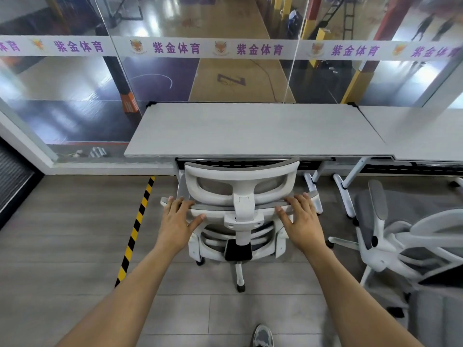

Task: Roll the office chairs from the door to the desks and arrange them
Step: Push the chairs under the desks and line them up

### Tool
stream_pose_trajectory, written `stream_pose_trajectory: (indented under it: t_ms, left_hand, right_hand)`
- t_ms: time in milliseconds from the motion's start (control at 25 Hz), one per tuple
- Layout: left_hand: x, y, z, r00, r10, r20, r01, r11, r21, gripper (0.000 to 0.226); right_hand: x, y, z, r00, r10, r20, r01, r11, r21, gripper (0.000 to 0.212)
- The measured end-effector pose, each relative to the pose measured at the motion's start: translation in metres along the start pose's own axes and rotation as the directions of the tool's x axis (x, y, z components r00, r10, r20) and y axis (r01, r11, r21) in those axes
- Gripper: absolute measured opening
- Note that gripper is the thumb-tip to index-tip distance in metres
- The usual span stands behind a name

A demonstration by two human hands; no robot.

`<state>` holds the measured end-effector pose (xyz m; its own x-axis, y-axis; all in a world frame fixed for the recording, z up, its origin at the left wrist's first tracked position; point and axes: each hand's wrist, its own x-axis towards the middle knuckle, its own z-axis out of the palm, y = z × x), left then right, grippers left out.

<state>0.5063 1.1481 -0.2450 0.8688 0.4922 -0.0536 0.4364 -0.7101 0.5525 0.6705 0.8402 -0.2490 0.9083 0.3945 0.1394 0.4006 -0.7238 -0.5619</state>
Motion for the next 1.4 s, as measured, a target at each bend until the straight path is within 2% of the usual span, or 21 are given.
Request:
stream_pose_trajectory:
  t_ms: [80, 160, 280, 360, 520, 640, 840, 1120, 1400]
  left_hand:
    - [-0.001, 0.003, -0.003, 1.000, -0.020, 0.006, 0.020, 1.000, 0.020, 0.060]
    - [-0.009, 0.012, -0.006, 0.999, -0.020, -0.045, 0.021, 1.000, 0.023, 0.051]
    - [-0.030, 0.033, -0.010, 0.977, 0.101, -0.187, -0.103, 0.995, 0.001, 0.033]
    - [-0.048, 0.048, -0.010, 0.955, 0.210, -0.208, -0.210, 0.978, 0.024, 0.030]
    - [-0.067, 0.096, 0.000, 0.911, 0.389, -0.137, -0.381, 0.921, 0.083, 0.024]
    - [-0.067, 0.152, 0.017, 0.868, 0.492, -0.060, -0.482, 0.866, 0.134, 0.034]
    - [-0.064, 0.261, 0.061, 0.756, 0.653, 0.027, -0.651, 0.748, 0.133, 0.041]
    - [-0.061, 0.402, 0.140, 0.627, 0.772, 0.100, -0.778, 0.617, 0.115, 0.042]
    - [-0.046, 0.509, 0.211, 0.495, 0.851, 0.175, -0.868, 0.494, 0.054, 0.041]
  right_hand:
    - [0.001, -0.004, 0.000, 1.000, 0.018, 0.013, -0.018, 1.000, -0.018, 0.054]
    - [-0.001, -0.007, -0.002, 0.999, 0.031, 0.016, -0.030, 0.999, -0.031, 0.052]
    - [-0.008, -0.011, -0.013, 0.998, 0.034, -0.049, -0.034, 0.999, -0.007, 0.040]
    - [-0.019, -0.012, -0.026, 0.992, 0.047, -0.121, -0.045, 0.999, 0.012, 0.035]
    - [-0.052, -0.007, -0.055, 0.962, 0.074, -0.263, -0.068, 0.997, 0.031, 0.035]
    - [-0.076, 0.008, -0.084, 0.941, 0.039, -0.335, -0.044, 0.999, -0.008, 0.038]
    - [-0.094, 0.069, -0.144, 0.896, 0.077, -0.438, -0.117, 0.991, -0.065, 0.047]
    - [-0.114, 0.165, -0.228, 0.832, 0.158, -0.531, -0.240, 0.967, -0.089, 0.045]
    - [-0.125, 0.252, -0.288, 0.763, 0.275, -0.585, -0.416, 0.902, -0.118, 0.049]
